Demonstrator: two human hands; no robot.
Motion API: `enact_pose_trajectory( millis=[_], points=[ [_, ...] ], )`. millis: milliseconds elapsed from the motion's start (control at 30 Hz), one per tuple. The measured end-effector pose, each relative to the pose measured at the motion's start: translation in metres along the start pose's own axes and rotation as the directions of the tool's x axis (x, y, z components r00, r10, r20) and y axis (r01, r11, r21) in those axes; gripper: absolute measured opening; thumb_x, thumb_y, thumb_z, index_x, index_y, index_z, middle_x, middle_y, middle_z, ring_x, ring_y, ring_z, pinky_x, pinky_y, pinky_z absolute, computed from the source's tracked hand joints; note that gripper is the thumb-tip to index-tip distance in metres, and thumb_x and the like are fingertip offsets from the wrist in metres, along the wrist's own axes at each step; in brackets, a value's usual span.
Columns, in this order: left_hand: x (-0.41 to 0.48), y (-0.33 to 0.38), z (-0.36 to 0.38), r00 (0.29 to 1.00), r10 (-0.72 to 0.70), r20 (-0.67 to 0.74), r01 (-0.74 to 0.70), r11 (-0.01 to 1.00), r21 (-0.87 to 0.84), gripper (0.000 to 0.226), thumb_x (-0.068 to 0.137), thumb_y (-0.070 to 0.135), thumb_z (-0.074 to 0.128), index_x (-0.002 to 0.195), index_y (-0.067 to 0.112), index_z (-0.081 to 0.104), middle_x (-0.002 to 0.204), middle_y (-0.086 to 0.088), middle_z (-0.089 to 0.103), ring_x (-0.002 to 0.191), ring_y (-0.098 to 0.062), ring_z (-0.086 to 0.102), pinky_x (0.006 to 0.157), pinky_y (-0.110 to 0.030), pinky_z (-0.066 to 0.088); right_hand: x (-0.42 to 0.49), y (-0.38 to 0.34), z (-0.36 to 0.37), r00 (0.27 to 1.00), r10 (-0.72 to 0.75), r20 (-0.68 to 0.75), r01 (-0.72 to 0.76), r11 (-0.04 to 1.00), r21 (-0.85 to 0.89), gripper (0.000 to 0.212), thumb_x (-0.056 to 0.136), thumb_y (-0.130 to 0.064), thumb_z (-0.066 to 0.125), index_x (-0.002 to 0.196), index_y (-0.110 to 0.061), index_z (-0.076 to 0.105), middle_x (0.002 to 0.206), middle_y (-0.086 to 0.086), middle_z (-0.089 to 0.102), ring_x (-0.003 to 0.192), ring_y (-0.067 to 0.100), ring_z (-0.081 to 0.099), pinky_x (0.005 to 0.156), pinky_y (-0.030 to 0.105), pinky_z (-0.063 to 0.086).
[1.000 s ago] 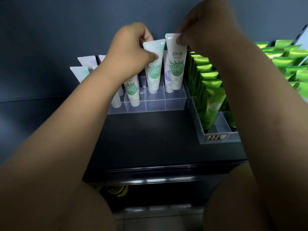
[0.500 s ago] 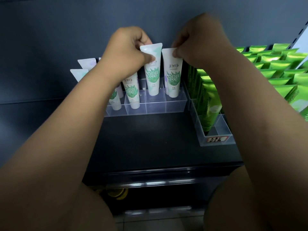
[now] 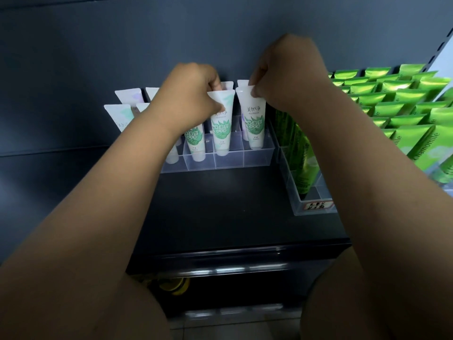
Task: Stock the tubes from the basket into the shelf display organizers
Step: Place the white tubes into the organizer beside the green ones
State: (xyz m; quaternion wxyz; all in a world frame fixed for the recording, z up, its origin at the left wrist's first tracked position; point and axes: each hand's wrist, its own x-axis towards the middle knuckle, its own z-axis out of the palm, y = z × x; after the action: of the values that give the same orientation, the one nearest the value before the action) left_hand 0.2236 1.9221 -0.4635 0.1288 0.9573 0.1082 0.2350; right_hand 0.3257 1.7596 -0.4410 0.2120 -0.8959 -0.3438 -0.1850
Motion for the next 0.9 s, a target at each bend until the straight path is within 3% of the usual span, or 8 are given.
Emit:
enact_pose_trajectory(
  millis=[167, 567, 667, 767, 833, 900],
  points=[
    [-0.003, -0.002, 0.005, 1.000, 0.018, 0.017, -0.019, 1.000, 0.021, 0.022, 0.075, 0.018, 0.084, 0.093, 0.018, 0.071, 0.093, -0.002, 0.070, 0.090, -0.023, 0.063, 0.079, -0.035, 0.052, 0.000, -0.003, 0.005, 1.000, -0.015, 0.010, 0.015, 1.000, -0.018, 0.011, 0.084, -0.017, 0.072, 0.092, -0.012, 0.077, 0.097, 0.007, 0.073, 0.093, 0.027, 0.067, 0.085, 0.032, 0.057],
    [-0.004, -0.014, 0.011, 0.999, 0.029, 0.020, -0.028, 0.999, -0.020, 0.020, 0.077, 0.014, 0.075, 0.093, 0.024, 0.069, 0.090, 0.008, 0.067, 0.080, -0.015, 0.056, 0.073, -0.030, 0.048, -0.005, 0.001, 0.006, 0.998, -0.066, 0.000, 0.066, 0.997, -0.047, 0.029, 0.081, -0.001, 0.048, 0.089, -0.008, 0.075, 0.096, 0.014, 0.071, 0.089, 0.036, 0.064, 0.084, 0.037, 0.056],
    [-0.004, -0.016, 0.011, 0.999, 0.031, 0.017, -0.030, 0.999, -0.021, 0.019, 0.078, 0.014, 0.074, 0.092, 0.026, 0.068, 0.088, 0.011, 0.064, 0.082, -0.016, 0.056, 0.075, -0.032, 0.050, -0.008, 0.001, 0.009, 0.995, -0.088, 0.043, 0.091, 0.994, -0.054, 0.023, 0.085, -0.007, 0.050, 0.087, -0.004, 0.073, 0.090, 0.015, 0.068, 0.089, 0.039, 0.062, 0.072, 0.032, 0.050],
    [-0.005, -0.015, 0.011, 1.000, 0.028, 0.013, -0.028, 1.000, -0.012, 0.019, 0.079, 0.014, 0.073, 0.093, 0.026, 0.068, 0.088, 0.011, 0.063, 0.084, -0.018, 0.057, 0.076, -0.035, 0.052, -0.011, 0.001, 0.009, 0.994, -0.088, 0.067, 0.090, 0.995, -0.036, 0.020, 0.085, -0.012, 0.053, 0.070, -0.002, 0.061, 0.071, 0.013, 0.057, 0.076, 0.035, 0.055, 0.058, 0.027, 0.035],
    [-0.005, -0.015, 0.012, 1.000, 0.029, 0.011, -0.029, 1.000, 0.008, 0.019, 0.079, 0.015, 0.072, 0.093, 0.026, 0.067, 0.088, 0.011, 0.062, 0.086, -0.020, 0.058, 0.077, -0.037, 0.053, -0.009, 0.003, 0.010, 0.989, -0.126, 0.079, 0.129, 0.991, -0.035, 0.015, 0.084, -0.012, 0.060, 0.086, -0.006, 0.075, 0.091, 0.013, 0.070, 0.091, 0.034, 0.062, 0.072, 0.030, 0.048],
    [-0.006, -0.014, 0.013, 1.000, 0.028, 0.007, -0.028, 0.999, 0.024, 0.018, 0.079, 0.016, 0.071, 0.093, 0.027, 0.067, 0.088, 0.012, 0.061, 0.088, -0.021, 0.060, 0.077, -0.038, 0.054, -0.008, 0.004, 0.010, 0.985, -0.144, 0.094, 0.148, 0.989, -0.028, 0.024, 0.082, -0.007, 0.063, 0.100, -0.014, 0.078, 0.109, 0.009, 0.072, 0.105, 0.032, 0.063, 0.088, 0.031, 0.051]
  ],
)
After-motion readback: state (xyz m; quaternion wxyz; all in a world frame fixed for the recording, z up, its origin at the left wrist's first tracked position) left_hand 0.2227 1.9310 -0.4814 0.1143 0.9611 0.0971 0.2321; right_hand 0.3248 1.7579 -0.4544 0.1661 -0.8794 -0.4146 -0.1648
